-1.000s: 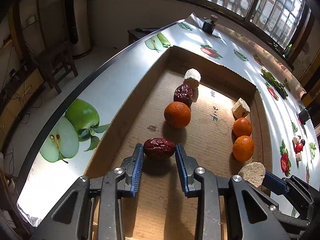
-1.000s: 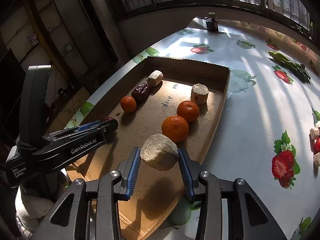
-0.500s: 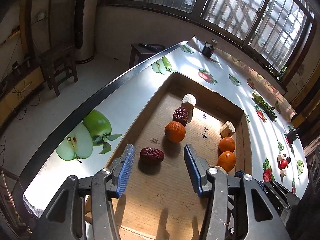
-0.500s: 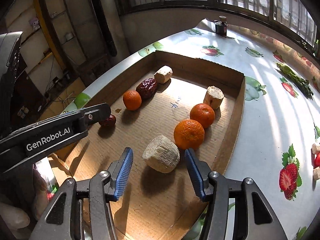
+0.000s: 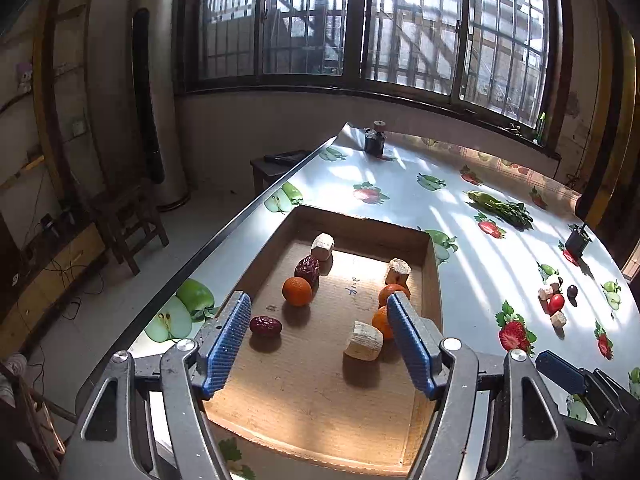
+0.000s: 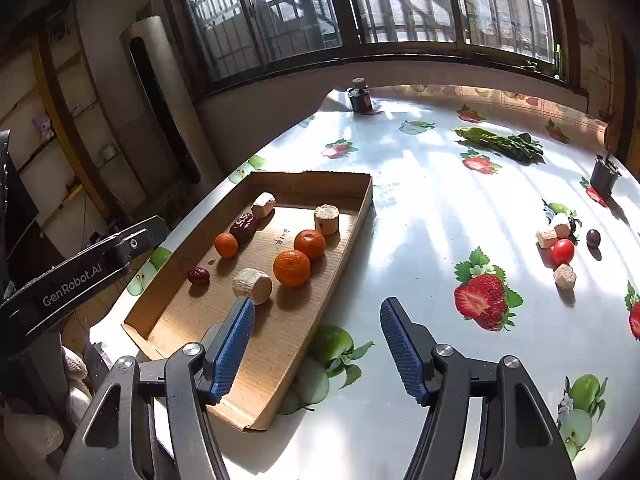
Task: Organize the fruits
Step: 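Withdraw both grippers from the box toward the food pile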
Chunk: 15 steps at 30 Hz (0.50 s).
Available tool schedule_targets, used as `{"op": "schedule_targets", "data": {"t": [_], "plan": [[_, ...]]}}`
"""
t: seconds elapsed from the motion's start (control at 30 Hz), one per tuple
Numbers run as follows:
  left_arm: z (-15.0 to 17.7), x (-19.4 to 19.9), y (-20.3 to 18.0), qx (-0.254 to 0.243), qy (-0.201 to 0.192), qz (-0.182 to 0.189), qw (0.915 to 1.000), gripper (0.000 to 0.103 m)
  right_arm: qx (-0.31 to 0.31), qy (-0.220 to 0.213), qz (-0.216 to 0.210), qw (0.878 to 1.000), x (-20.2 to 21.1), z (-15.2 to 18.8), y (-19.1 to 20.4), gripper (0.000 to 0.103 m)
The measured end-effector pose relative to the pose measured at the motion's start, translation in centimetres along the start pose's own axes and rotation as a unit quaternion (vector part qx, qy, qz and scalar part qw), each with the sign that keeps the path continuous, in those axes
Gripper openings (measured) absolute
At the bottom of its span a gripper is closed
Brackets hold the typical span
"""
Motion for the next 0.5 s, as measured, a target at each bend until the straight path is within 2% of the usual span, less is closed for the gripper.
{"op": "schedule_targets", "data": {"t": [0.23, 0.37, 0.5], "plan": [[1.5, 1.6, -5.6, -0.071, -0.002, 0.006, 0.9975, 0.078, -0.038, -0.022, 0.046, 0.998, 3.0, 1.3, -4.1, 0.071], [2.2, 2.6, -7.5, -0.105, -0.011, 0.001, 0.9944, 0.078, -0.049, -0.033, 0.053, 0.997, 4.1, 1.7, -5.3, 0.071], [2.5, 3.0, -8.6, -0.115, -0.011, 0.005, 0.9932, 0.078, -0.064, -0.036, 0.052, 0.996, 4.6, 2.0, -6.4, 0.071]]}}
Point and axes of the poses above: each gripper's, at about its wrist camera, not at the fingertips, and x roughly against the way its jaws point, y to its left, z to its underside, the point moved 6 cm from there along -x, roughly the way its jaws point, and after that the axes turned 3 degrees about -y, right-handed, at the moved point
